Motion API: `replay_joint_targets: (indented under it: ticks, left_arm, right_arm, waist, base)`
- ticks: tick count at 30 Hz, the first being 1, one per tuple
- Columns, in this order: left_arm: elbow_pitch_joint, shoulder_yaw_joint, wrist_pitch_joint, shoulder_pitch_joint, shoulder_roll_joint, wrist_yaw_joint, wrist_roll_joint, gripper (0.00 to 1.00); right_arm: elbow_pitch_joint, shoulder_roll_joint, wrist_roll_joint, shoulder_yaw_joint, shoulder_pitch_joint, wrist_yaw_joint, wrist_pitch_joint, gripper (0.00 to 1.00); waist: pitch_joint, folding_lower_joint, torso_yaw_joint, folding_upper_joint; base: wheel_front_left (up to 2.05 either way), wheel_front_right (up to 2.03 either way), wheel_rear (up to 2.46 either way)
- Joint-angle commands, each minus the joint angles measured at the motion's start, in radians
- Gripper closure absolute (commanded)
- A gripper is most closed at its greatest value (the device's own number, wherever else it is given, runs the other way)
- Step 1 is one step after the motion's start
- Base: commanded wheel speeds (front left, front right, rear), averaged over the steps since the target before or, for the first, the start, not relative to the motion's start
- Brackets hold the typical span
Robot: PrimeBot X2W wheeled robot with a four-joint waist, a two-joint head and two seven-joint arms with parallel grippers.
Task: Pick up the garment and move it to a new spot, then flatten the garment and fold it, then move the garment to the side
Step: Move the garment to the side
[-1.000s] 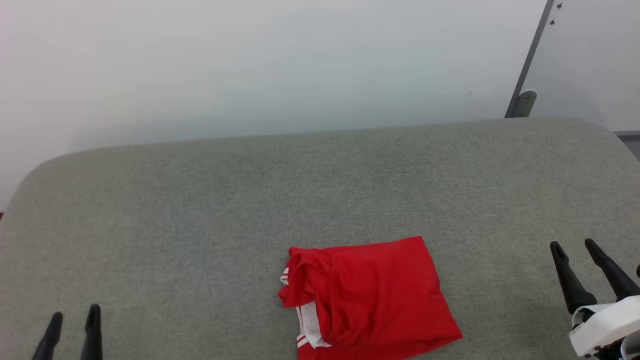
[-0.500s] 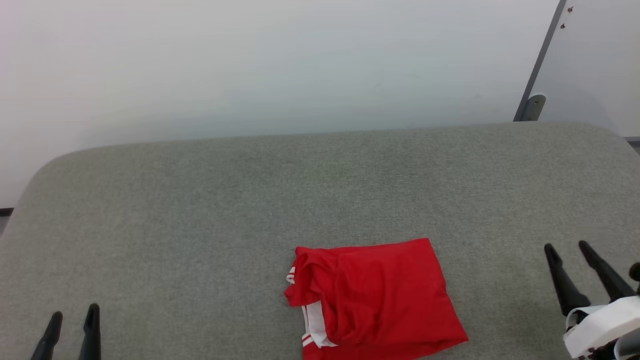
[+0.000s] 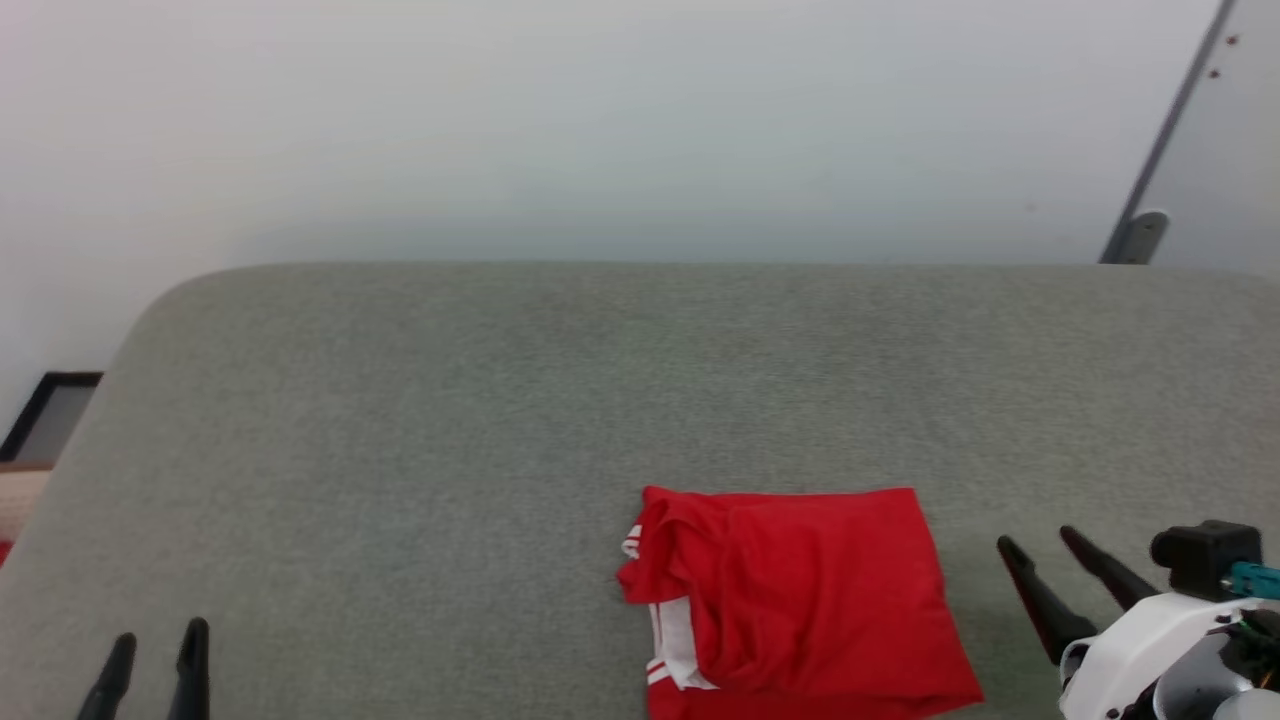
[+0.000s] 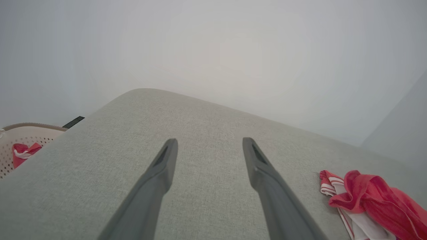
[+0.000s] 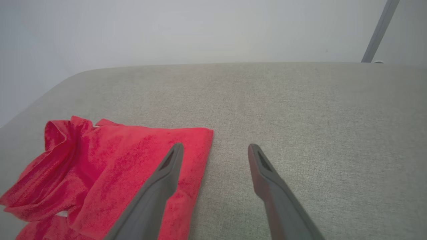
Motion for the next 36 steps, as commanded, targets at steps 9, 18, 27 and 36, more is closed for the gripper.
replay_joint_targets:
  ticks: [9, 18, 27, 36]
  left_arm:
    - [0.014, -0.037, 0.001, -0.001, 0.008, -0.003, -0.024, 0.0]
    - [0.025, -0.075, 0.001, -0.045, 0.002, -0.003, -0.032, 0.0]
    - [0.031, -0.1, 0.001, -0.084, -0.008, -0.003, -0.038, 0.0]
    - [0.031, -0.097, 0.001, -0.099, -0.014, -0.003, -0.036, 0.0]
  right_arm:
    - [0.084, 0.007, 0.054, 0.03, -0.052, -0.002, 0.2, 0.0]
    - [0.184, 0.04, 0.061, 0.017, -0.12, -0.002, 0.404, 0.0]
    - [0.24, 0.088, 0.088, 0.032, -0.166, -0.001, 0.595, 1.0]
    - [0.186, 0.015, 0.068, 0.013, -0.224, -0.002, 0.628, 1.0]
  waist:
    - [0.034, 0.0, 0.099, 0.0]
    - [0.08, 0.0, 0.148, 0.0]
    - [0.118, 0.0, 0.171, 0.0]
    - [0.13, 0.0, 0.151, 0.0]
  base:
    - [0.0, 0.0, 0.0]
    - [0.0, 0.0, 0.0]
    - [0.0, 0.0, 0.0]
    - [0.0, 0.0, 0.0]
